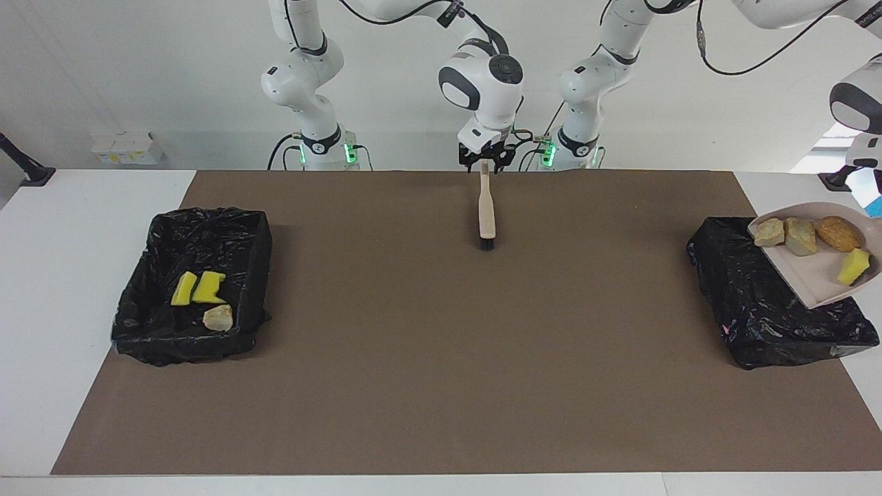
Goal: Sweep and dump trash in bin
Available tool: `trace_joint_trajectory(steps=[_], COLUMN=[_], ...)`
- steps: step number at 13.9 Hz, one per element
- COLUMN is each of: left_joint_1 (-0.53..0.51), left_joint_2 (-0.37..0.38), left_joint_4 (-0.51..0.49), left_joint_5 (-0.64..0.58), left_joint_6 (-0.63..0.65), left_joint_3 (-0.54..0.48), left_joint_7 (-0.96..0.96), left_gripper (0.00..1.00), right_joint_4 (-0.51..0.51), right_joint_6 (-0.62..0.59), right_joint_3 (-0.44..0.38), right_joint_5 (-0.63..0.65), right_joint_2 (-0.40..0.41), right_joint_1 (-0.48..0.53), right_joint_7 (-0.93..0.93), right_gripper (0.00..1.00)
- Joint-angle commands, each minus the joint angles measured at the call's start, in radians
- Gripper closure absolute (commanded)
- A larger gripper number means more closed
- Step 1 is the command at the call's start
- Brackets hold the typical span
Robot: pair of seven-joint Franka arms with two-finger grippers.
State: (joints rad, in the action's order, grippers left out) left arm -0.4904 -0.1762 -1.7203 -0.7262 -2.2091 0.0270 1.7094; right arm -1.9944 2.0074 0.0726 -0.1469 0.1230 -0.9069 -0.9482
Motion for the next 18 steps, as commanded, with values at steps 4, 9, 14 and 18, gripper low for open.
trace_joint_trajectory(steps=[4,9,14,18], left_joint_1=[0.068,0.141,0.191,0.203], left_joint_2=[-0.011,0.006,0.006,0.015], left_joint_4=[0.033,0.033,0.054,0.056], left_joint_5=[-0.254,-0.465,-0.555,-0.556], left_joint_6=[0.069,0.216,0.341,0.37], left_joint_3=[-0.009,-0.009,-0.005,-0.005], left_joint_7=[-0.065,-0.234,-0.364,-0.366], left_gripper=[1.0,1.0,1.0,1.0], right_joint_4=[0.218,0.334,0.431,0.46], right_joint_6=[-0.197,-0.304,-0.383,-0.394], right_joint_3=[-0.002,-0.004,-0.028,-0.031], right_joint_5=[0.033,0.234,0.256,0.242], right_joint_2=[-0.014,-0.016,-0.014,-0.014], right_joint_1=[0.216,0.37,0.594,0.749], right_joint_7=[0.251,0.536,0.949,1.069], right_gripper=[0.0,0.0,0.0,0.0])
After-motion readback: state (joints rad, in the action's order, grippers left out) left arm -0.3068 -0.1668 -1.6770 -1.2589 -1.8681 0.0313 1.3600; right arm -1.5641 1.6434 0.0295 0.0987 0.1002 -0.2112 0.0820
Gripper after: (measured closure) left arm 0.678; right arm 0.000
